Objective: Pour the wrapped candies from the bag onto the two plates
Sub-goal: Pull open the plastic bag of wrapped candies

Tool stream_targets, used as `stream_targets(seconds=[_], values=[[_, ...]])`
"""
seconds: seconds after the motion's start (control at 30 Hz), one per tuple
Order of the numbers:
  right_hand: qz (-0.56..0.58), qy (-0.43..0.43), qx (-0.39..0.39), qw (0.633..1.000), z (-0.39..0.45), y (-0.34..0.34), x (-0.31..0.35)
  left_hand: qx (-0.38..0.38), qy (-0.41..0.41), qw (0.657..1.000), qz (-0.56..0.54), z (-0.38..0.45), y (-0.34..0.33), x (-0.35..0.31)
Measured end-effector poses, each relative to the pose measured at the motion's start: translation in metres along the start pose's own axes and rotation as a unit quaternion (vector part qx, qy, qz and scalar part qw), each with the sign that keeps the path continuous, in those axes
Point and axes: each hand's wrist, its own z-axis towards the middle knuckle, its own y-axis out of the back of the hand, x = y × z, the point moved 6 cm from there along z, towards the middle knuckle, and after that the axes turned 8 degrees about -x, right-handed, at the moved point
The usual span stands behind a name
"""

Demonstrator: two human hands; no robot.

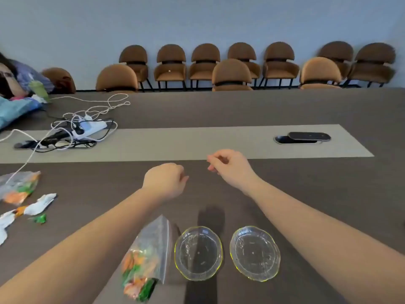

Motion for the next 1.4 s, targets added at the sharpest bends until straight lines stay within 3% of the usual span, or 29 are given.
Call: stream_targets(seconds=[0.2,0.37,0.6,0.73,0.83,1.0,1.1,1.17,1.3,1.4], values=[[-0.051,-0.045,0.095,0.993,-0.022,-0.060,-0.049,0.161,0.105,0.981,0.024,-0.045,-0.070,0.026],[-0.057,-0.091,0.165,0.980,-0.038,-0.102,-0.087,0.221,0.175,0.958,0.046,-0.078,-0.106,0.046],[-0.066,-0.148,0.232,0.959,-0.060,-0.137,-0.126,0.276,0.173,0.941,0.092,-0.113,-0.139,0.051],[-0.073,-0.184,0.272,0.942,-0.074,-0.147,-0.143,0.250,0.218,0.943,0.030,-0.119,-0.146,0.059],[-0.061,-0.231,0.306,0.922,-0.088,-0.154,-0.153,0.191,0.263,0.940,-0.101,-0.120,-0.158,0.067],[0.013,-0.326,0.350,0.878,-0.108,-0.172,-0.159,0.078,0.340,0.875,-0.336,-0.123,-0.163,0.075],[0.120,-0.384,0.335,0.852,-0.115,-0.182,-0.153,0.063,0.376,0.819,-0.430,-0.129,-0.163,0.077],[0.181,-0.394,0.311,0.845,-0.115,-0.187,-0.151,0.071,0.381,0.803,-0.453,-0.133,-0.167,0.079],[0.193,-0.371,0.259,0.871,-0.111,-0.187,-0.149,0.102,0.359,0.820,-0.434,-0.136,-0.171,0.080],[0.152,-0.323,0.239,0.903,-0.104,-0.181,-0.144,0.068,0.329,0.852,-0.401,-0.132,-0.162,0.080]])
